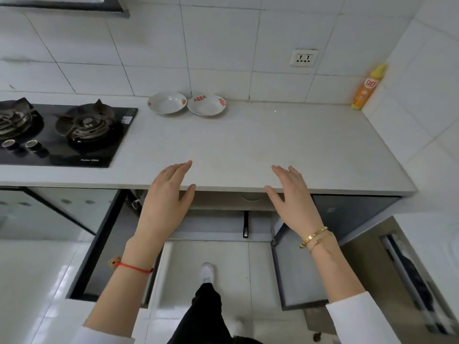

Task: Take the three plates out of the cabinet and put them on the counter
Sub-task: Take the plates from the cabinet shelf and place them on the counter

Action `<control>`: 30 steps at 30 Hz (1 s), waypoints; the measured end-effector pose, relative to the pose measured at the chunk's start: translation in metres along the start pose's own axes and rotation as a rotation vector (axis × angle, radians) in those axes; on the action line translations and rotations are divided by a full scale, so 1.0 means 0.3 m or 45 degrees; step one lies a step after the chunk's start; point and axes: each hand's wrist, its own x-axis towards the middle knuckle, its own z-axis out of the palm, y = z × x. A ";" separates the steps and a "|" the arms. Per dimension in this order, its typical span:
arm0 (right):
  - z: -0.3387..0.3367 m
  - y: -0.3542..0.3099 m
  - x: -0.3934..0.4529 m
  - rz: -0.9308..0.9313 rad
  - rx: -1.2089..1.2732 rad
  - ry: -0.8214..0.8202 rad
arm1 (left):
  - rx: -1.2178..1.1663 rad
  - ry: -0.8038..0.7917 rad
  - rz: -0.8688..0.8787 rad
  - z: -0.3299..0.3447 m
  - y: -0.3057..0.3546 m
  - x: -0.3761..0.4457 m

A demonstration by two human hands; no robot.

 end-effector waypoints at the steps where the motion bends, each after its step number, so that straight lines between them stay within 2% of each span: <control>1: -0.007 0.003 -0.032 0.003 0.001 -0.001 | 0.002 -0.002 -0.010 -0.002 0.012 -0.032; 13: -0.031 0.005 -0.228 0.059 -0.059 0.000 | 0.039 -0.046 -0.011 -0.006 0.051 -0.212; 30: 0.065 -0.006 -0.262 0.211 -0.079 0.058 | 0.006 -0.167 0.103 0.001 -0.043 -0.183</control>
